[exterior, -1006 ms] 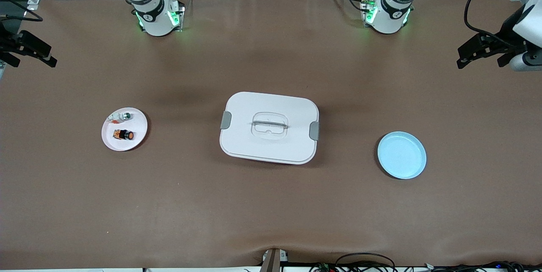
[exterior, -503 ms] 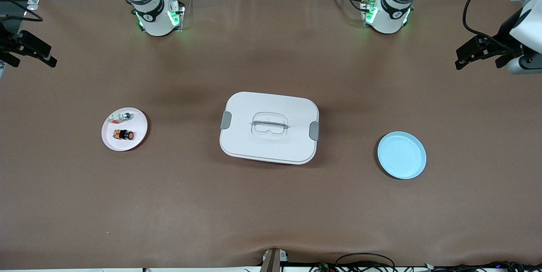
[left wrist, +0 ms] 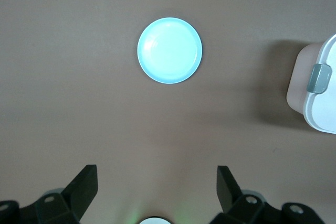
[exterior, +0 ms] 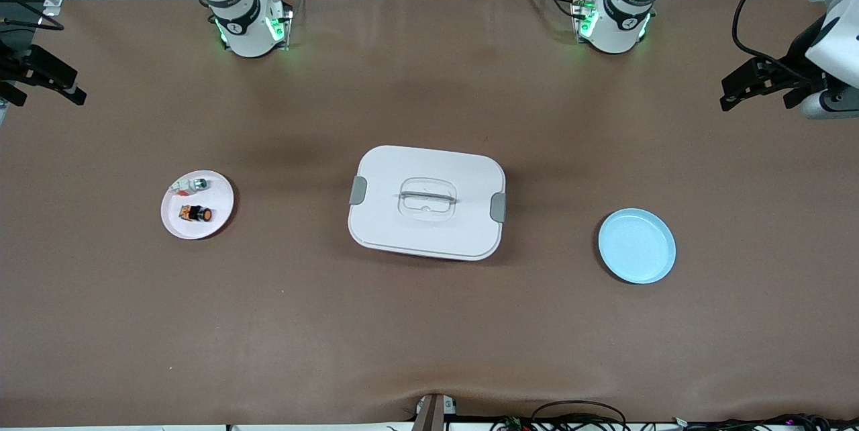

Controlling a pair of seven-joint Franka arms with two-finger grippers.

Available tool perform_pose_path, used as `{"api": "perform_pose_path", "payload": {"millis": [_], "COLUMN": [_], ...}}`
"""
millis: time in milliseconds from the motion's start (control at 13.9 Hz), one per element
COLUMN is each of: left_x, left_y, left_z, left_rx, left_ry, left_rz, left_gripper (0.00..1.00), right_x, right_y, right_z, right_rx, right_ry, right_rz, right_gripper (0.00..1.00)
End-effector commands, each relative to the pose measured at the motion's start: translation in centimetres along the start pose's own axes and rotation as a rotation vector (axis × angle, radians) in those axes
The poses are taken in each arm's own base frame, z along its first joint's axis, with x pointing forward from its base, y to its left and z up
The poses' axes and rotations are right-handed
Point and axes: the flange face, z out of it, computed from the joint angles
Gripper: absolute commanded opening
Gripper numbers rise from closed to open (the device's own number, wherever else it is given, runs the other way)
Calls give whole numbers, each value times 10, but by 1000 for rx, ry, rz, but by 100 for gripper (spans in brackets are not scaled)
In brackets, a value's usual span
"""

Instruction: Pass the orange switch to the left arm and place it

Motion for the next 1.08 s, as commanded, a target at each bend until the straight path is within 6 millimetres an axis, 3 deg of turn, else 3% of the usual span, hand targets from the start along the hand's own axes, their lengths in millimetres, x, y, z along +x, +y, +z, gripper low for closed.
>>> {"api": "perform_pose_path", "payload": {"millis": [0,144,359,503,718,934,1006], "left_x": [-1,-1,-1,0,-1,-1,-1], "left_y": [-1,-1,-1,-1,-1,-1,-1], "left_z": [-1,-1,1,0,-1,-1,-1], "left_rx": [1,2,2,2,2,2,2], "left_ry": [-4,-4,-4,-1,1,1,1], "left_rz": [4,4,4,4,5,7,8], "left_gripper": [100,100,100,100,100,100,100], "right_x": [7,10,27,54,58,73,72], "right_y": [10,11,23,33,39,49,53], "right_z": [7,12,48,97,104,151,153], "right_rx": [-6,-10,-7,-10,-16,-8,-4], "right_ry": [-19,-27,-95,-180,-195,-274,-277], "right_rz": [-16,-13,11,15,-17,-4,2], "right_gripper": [100,100,100,100,100,100,100]}}
